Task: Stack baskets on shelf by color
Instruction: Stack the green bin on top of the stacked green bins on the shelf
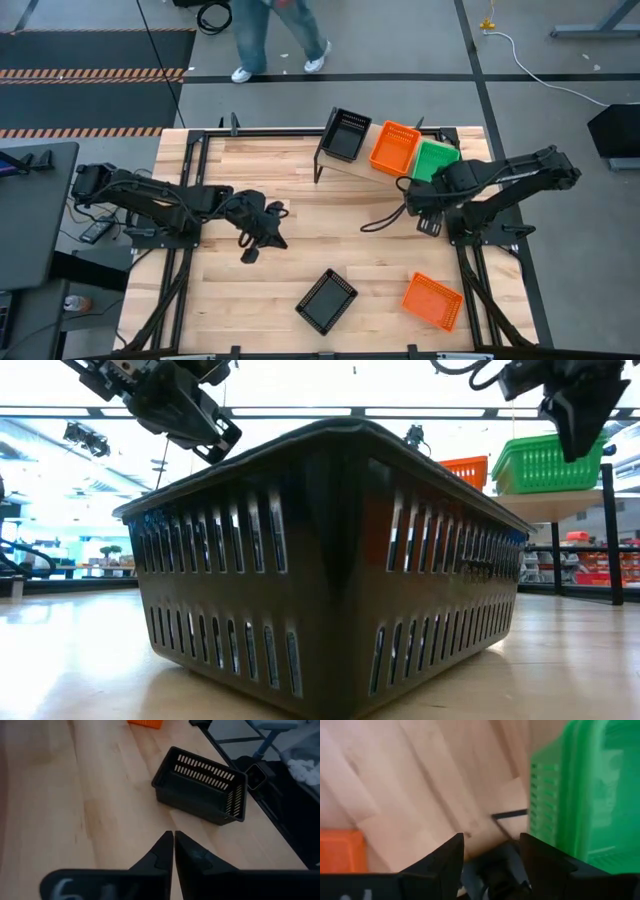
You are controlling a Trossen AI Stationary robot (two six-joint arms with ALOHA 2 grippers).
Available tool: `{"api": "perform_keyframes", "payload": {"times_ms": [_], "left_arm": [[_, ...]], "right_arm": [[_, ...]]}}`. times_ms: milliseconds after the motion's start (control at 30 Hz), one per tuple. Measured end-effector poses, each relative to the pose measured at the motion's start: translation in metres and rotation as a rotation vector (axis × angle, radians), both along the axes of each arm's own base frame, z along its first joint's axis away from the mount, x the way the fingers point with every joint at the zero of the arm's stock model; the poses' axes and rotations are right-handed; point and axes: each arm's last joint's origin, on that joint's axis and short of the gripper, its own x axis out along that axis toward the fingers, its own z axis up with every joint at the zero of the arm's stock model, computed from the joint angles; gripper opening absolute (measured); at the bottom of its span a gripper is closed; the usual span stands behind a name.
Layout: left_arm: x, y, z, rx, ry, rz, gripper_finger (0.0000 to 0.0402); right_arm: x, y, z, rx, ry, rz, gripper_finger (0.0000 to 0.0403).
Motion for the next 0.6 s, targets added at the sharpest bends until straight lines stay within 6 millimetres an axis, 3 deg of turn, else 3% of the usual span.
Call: {"api": "perform_keyframes", "payload": {"times_ms": [600], "left_arm": [[0.0,-0.001,0.0,0.009,0.0,0.014,0.0021]], "right_arm": [[0.002,-0.02,0.002,-0.133,-0.017,-0.056,0.0198]]}}
